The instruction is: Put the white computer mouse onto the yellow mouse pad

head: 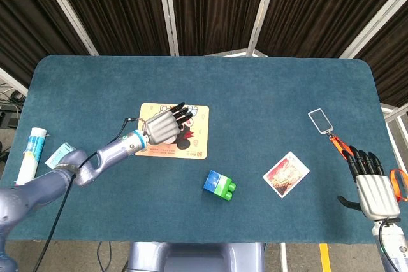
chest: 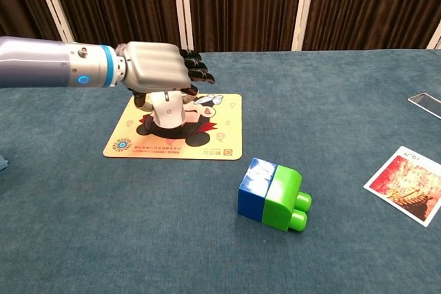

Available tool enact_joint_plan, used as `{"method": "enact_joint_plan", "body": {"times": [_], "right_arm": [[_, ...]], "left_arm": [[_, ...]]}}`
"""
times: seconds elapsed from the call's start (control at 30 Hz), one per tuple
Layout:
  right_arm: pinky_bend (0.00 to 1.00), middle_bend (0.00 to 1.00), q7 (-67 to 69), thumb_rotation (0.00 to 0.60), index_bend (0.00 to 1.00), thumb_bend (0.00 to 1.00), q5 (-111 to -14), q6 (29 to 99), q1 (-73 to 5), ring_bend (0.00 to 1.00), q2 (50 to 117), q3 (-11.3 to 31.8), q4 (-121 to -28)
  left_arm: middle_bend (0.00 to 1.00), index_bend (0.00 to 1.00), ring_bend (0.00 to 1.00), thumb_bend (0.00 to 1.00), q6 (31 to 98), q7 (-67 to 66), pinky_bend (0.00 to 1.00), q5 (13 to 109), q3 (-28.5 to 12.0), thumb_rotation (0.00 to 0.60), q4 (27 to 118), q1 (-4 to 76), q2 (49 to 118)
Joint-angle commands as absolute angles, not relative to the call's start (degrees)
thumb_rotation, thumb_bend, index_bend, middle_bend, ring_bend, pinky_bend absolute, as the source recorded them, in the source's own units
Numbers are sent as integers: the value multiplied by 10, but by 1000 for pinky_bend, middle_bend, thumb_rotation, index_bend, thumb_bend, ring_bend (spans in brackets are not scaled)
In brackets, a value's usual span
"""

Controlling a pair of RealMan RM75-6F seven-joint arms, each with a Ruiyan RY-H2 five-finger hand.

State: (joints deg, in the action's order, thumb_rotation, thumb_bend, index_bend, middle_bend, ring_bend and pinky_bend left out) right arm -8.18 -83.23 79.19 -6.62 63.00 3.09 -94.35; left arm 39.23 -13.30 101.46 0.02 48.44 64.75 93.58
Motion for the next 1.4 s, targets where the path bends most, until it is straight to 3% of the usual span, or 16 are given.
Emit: {"method": "enact_joint_plan", "body": {"times": [0.03,0.37,0.43,0.7,0.87,1.13,1.4], "right_arm": [[0,0,-78,600,0,88,-834,793,-65,0,629,30,-944],[0,0,-75,600,0,88,-837,796,-64,0,628,28,-943],[0,0,-76,600,0,88,-837,796,-65,0,628,28,-943],[0,0,-74,600,0,88,-837,797,-64,0,628,28,-942],[0,0,-73,600,0,90,-837,798,-64,0,628,27,-942],[0,0,-71,600,0,88,-837,799,-63,0,628,27,-942],[0,0,-78,600,0,88,-835,803,-61,0,630,28,-941]], "left_arm": [[0,498,0,296,412,-80,0,1048,35,600,407,671,983],[0,442,0,298,435,-41,0,1064,69,600,320,681,1029],[0,401,0,297,436,-39,0,1067,75,600,314,683,1035],[0,86,0,297,456,-44,0,1065,83,600,302,682,1043],[0,47,0,296,462,-53,0,1051,75,600,311,684,1029],[0,42,0,296,529,-64,0,1042,65,600,382,667,969],[0,30,0,295,583,-160,0,993,51,600,582,595,840]]}}
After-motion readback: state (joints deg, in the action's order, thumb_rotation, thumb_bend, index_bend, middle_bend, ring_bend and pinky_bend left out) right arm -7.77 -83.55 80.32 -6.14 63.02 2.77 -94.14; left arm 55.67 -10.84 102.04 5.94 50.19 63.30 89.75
